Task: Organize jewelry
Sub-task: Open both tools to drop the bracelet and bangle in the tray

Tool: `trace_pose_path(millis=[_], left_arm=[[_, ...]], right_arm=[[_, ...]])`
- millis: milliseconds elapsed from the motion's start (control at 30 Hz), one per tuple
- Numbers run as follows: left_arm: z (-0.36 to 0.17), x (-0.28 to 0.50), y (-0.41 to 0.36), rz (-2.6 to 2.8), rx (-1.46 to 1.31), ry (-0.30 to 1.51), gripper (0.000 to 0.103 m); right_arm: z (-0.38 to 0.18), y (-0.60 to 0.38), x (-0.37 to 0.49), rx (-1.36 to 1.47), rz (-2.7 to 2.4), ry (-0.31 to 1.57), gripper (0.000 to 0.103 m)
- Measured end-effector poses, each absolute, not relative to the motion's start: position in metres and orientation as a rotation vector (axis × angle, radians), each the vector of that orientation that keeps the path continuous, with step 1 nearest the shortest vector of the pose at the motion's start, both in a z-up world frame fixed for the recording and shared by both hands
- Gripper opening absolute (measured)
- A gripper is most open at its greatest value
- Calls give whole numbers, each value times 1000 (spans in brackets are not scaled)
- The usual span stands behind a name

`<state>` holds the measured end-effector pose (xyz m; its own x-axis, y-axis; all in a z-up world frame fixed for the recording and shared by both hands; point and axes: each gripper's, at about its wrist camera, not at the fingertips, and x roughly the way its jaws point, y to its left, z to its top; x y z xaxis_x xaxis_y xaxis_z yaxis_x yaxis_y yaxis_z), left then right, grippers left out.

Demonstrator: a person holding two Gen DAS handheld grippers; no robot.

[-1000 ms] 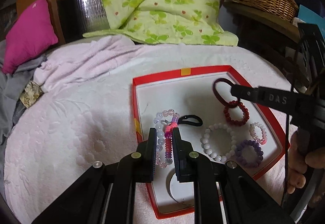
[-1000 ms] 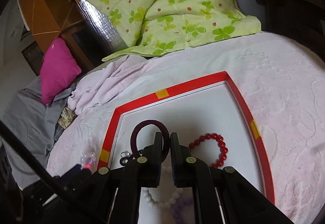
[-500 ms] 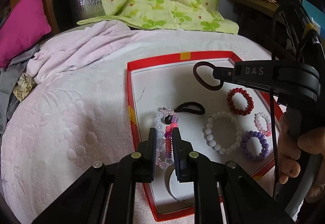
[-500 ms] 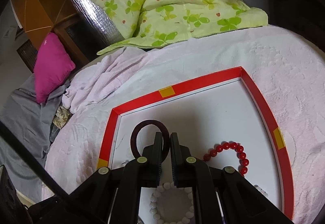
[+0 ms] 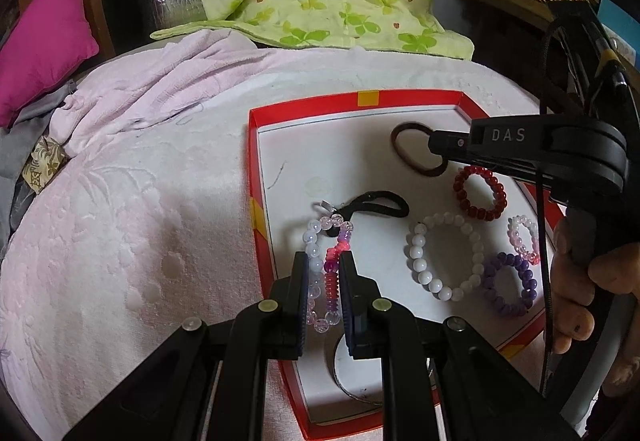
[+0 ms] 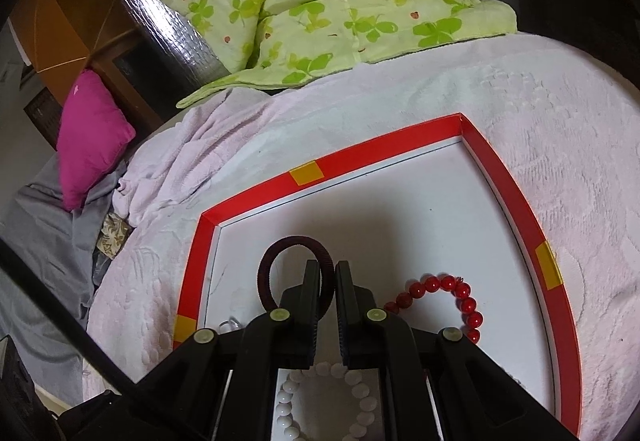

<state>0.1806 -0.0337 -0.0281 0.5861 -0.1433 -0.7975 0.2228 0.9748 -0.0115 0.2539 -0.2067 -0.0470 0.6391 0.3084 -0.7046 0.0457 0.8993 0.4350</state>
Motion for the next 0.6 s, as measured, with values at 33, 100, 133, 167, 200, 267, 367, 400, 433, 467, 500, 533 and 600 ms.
trace_pose_path(millis=[33,100,133,167,200,267,367,400,433,467,500,533,600], left_arm=[[-29,181,-34,-212,94,923,16],[-29,182,-34,-212,89,925,16],[-29,182,-34,-220,87,926,17],[-28,181,-35,-220,89,924,21],[-27,181,-35,-211,95,923,36],[-26,180,-35,-190,105,912,55],[-21,177,-33,-168,115,894,56],[-19,176,-32,-162,109,892,57],[-17,175,-31,-154,106,888,58],[-15,174,-29,-149,108,883,58],[-13,171,-28,-135,116,875,58],[-11,170,-28,-126,122,868,58],[-7,166,-26,-119,126,856,62]], right_arm=[[-48,-206,254,442,152,875,10],[-49,-207,255,450,149,880,10],[-49,-208,255,455,149,881,10],[-49,-209,255,460,149,879,10],[-48,-210,254,464,147,877,11],[-47,-213,253,477,145,875,18],[-43,-215,250,476,138,871,22],[-41,-215,248,473,139,869,22],[-40,-215,247,469,139,867,22],[-38,-214,245,459,138,865,22],[-36,-214,242,445,135,863,22],[-34,-213,239,436,132,860,22],[-29,-214,232,430,133,855,22]])
